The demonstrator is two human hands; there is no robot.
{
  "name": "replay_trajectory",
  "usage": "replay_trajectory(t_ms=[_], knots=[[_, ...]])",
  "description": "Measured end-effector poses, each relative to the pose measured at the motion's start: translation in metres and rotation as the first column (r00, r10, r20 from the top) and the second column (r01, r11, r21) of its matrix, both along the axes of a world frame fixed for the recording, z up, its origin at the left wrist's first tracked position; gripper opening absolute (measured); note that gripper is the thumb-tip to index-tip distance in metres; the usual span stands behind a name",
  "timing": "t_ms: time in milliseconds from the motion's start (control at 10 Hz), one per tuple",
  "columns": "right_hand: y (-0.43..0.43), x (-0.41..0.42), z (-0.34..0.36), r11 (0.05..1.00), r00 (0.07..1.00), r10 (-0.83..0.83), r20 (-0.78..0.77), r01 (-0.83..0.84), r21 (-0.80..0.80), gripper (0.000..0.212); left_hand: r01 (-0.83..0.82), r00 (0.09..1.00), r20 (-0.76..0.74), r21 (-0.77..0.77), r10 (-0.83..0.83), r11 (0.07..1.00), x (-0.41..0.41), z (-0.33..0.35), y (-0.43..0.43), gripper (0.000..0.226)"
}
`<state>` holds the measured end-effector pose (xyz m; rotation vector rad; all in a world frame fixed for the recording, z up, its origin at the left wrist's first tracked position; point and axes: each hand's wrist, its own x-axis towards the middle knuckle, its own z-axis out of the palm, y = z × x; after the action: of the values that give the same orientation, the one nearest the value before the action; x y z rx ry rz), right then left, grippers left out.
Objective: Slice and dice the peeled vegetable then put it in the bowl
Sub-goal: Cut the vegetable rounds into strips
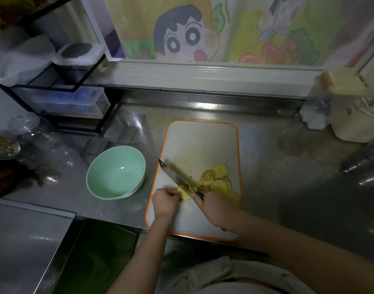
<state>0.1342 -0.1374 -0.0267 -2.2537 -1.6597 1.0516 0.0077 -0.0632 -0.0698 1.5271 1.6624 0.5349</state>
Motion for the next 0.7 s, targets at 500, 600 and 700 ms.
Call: replay_trajectory(t_ms=[500,600,700], knots=[[0.003,-0.006,-0.007,0.905,0.818,0.416,0.396,-0.413,-0.097,0.064,-0.011,1.000,-0.023,-0.025,0.010,1.000,0.001,0.005,-0.001,0.010],[0.003,-0.009,-0.007,0.916,0.831,0.400,0.386,-0.380,-0.130,0.055,-0.008,0.999,-0.037,-0.014,0.007,1.000,0.001,0.007,-0.002,0.011],[0.006,-0.011,-0.008,0.940,0.876,0.339,0.342,-0.327,-0.093,0.056,-0.004,0.999,-0.039,-0.009,0.004,1.000,0.000,0.006,-0.003,0.010]])
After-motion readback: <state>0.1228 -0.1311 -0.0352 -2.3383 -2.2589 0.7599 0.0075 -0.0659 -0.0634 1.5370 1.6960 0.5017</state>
